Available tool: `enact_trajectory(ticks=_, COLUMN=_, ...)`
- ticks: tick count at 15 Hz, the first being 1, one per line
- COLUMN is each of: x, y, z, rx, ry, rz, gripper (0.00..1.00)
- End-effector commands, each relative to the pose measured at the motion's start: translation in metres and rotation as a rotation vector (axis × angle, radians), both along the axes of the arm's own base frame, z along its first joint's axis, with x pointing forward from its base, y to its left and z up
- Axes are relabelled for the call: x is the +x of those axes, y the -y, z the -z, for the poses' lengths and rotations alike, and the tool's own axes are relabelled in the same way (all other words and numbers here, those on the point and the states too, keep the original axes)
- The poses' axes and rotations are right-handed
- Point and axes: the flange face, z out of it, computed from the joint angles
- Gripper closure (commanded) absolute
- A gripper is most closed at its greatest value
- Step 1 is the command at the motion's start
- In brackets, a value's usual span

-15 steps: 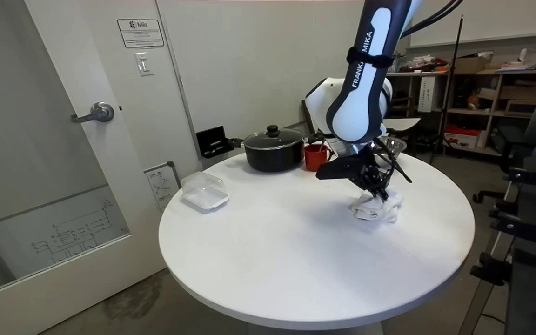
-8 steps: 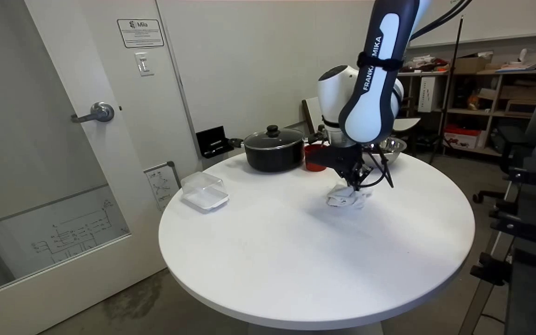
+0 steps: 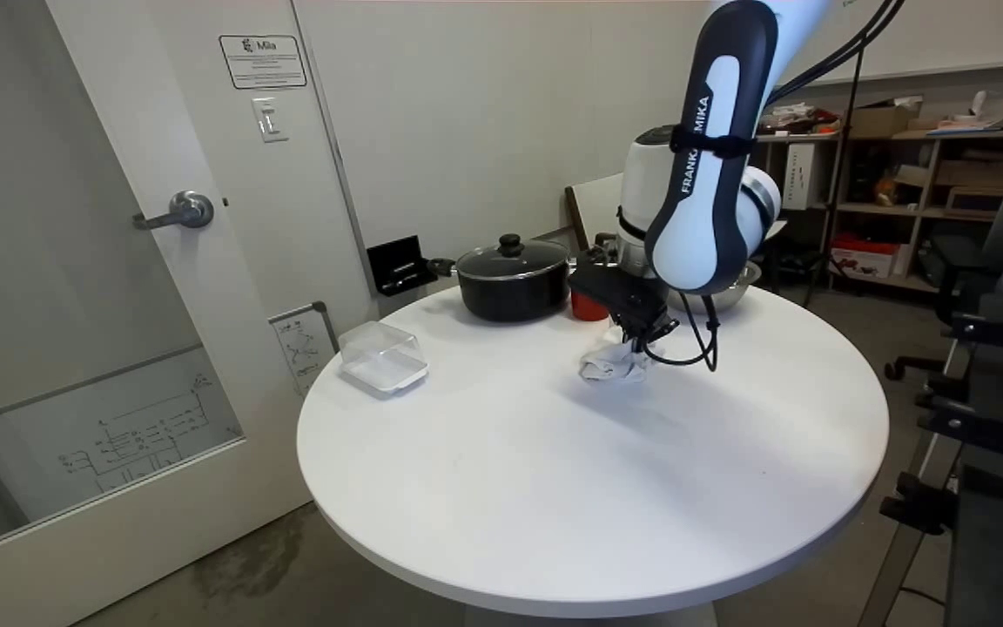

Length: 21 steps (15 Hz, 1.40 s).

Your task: Use the towel to wipe the table

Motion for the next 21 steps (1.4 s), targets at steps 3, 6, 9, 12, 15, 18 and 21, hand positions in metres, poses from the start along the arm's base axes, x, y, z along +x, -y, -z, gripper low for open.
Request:
enact_trajectory(ticks=3, x=-0.02, y=-0.013, z=-0.013, rx=0.125, ry=-0.249, rz=-0.051, gripper=0.97)
enact_trajectory(ticks=6, x=-0.033, y=-0.018, z=-0.022, rx=0.181, ry=-0.387, rz=-0.065, gripper=0.97)
enact_trajectory(ticks=9, x=-0.047, y=-0.02, z=-0.029, rx=0.221, ry=-0.491, rz=-0.082, gripper=0.97)
enact_trajectory(ticks=12, x=-0.049, y=-0.019, z=-0.036, rx=0.24, ry=-0.473, rz=-0.069, gripper=0.97)
enact_trajectory(ticks=15, x=-0.051, y=-0.018, z=-0.038, rx=0.243, ry=-0.468, rz=-0.061, gripper=0.97)
enact_trajectory(ticks=18, x=-0.054, y=-0.019, z=-0.038, rx=0.23, ry=-0.472, rz=-0.058, gripper=0.62)
enact_trajectory(ticks=21, x=-0.055, y=-0.018, z=-0.04, rx=0.239, ry=-0.47, rz=-0.042, gripper=0.4)
